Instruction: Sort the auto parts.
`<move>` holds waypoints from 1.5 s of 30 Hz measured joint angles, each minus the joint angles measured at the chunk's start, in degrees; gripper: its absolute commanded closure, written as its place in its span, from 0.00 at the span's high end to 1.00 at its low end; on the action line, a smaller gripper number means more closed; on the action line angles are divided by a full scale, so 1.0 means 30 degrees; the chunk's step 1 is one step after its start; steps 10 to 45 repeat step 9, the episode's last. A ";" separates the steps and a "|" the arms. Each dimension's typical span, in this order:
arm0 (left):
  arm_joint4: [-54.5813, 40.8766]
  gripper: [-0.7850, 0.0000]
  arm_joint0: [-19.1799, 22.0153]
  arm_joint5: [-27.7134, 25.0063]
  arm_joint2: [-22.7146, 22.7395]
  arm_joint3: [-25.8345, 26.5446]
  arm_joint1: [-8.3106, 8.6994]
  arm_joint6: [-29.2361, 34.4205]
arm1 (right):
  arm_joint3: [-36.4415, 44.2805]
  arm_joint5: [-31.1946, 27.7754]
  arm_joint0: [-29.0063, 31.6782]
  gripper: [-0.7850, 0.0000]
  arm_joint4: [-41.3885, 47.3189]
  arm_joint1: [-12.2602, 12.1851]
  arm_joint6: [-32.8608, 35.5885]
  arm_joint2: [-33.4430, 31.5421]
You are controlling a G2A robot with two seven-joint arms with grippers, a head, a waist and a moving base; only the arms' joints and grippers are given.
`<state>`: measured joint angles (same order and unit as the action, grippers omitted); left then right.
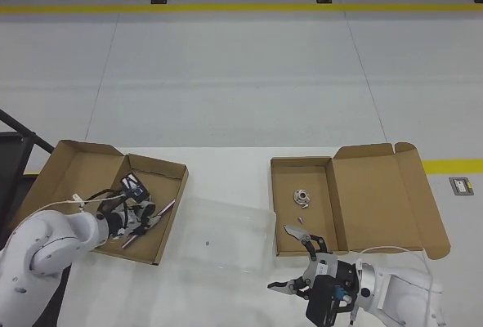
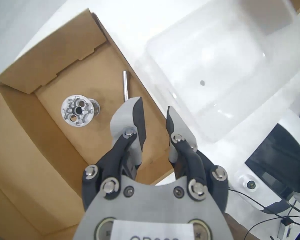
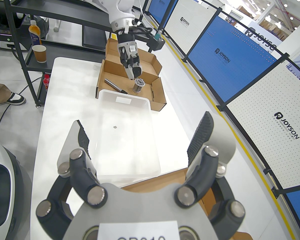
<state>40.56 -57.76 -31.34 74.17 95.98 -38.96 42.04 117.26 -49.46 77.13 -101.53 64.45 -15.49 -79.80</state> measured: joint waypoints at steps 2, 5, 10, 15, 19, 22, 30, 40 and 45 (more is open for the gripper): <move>-0.0163 0.49 -0.1609 0.0342 0.1420 0.1232 0.0208 -0.1090 | 0.0000 0.0000 0.0000 1.00 0.0000 0.0000 0.0000 0.0000; -0.0461 1.00 -0.3849 0.0593 0.3199 0.2583 0.0353 -0.3081 | 0.0000 0.0000 0.0000 1.00 0.0000 0.0000 0.0000 0.0000; 0.0034 1.00 -0.6370 0.1519 0.5084 0.3687 0.0358 -0.5746 | 0.0000 0.0000 0.0000 1.00 0.0000 0.0000 0.0000 0.0000; 0.0034 1.00 -0.6370 0.1519 0.5084 0.3687 0.0358 -0.5746 | 0.0000 0.0000 0.0000 1.00 0.0000 0.0000 0.0000 0.0000; 0.0034 1.00 -0.6370 0.1519 0.5084 0.3687 0.0358 -0.5746 | 0.0000 0.0000 0.0000 1.00 0.0000 0.0000 0.0000 0.0000; 0.0034 1.00 -0.6370 0.1519 0.5084 0.3687 0.0358 -0.5746 | 0.0000 0.0000 0.0000 1.00 0.0000 0.0000 0.0000 0.0000; 0.0034 1.00 -0.6370 0.1519 0.5084 0.3687 0.0358 -0.5746 | 0.0000 0.0000 0.0000 1.00 0.0000 0.0000 0.0000 0.0000; 0.0034 1.00 -0.6370 0.1519 0.5084 0.3687 0.0358 -0.5746 | 0.0000 0.0000 0.0000 1.00 0.0000 0.0000 0.0000 0.0000; 0.0034 1.00 -0.6370 0.1519 0.5084 0.3687 0.0358 -0.5746 | 0.0000 0.0000 0.0000 1.00 0.0000 0.0000 0.0000 0.0000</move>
